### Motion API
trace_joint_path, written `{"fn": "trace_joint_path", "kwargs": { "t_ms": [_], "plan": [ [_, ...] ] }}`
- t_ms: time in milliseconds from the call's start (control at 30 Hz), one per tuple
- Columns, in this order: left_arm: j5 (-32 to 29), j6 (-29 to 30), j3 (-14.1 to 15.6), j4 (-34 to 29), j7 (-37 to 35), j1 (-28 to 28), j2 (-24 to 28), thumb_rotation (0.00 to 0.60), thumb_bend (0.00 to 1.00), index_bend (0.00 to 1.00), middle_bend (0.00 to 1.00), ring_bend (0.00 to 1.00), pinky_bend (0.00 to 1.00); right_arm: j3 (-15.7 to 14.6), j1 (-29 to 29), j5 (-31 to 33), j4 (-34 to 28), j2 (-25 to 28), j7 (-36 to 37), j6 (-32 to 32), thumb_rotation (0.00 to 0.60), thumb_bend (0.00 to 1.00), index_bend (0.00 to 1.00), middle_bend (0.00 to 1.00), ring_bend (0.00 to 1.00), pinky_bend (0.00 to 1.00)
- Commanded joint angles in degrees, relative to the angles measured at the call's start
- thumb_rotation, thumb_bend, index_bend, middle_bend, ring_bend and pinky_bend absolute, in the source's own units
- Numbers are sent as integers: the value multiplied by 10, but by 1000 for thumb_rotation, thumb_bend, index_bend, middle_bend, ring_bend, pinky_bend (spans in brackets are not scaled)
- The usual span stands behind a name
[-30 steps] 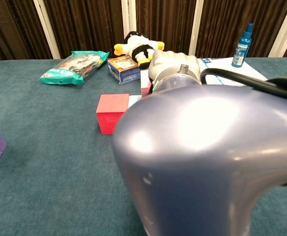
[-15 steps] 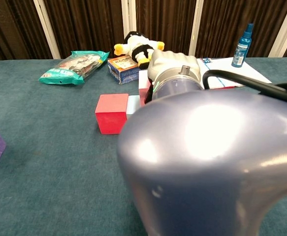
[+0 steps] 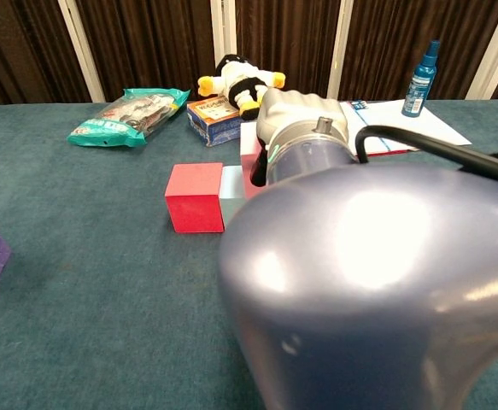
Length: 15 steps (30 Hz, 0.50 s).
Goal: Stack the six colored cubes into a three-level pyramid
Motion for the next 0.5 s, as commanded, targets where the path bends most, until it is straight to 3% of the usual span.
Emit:
{"fn": "trace_joint_path", "kwargs": {
  "t_ms": [33, 500],
  "plan": [
    [0, 0, 0, 0, 0, 0, 0, 600, 48, 0, 47, 0, 0, -1, -1, -1, 0, 0, 0, -1, 600, 527, 0, 164, 0, 0],
    [0, 1, 0, 1, 0, 0, 0, 600, 48, 0, 47, 0, 0, -9, -12, -13, -13, 5, 4, -4, 600, 475, 0, 66, 0, 0]
  ]
}}
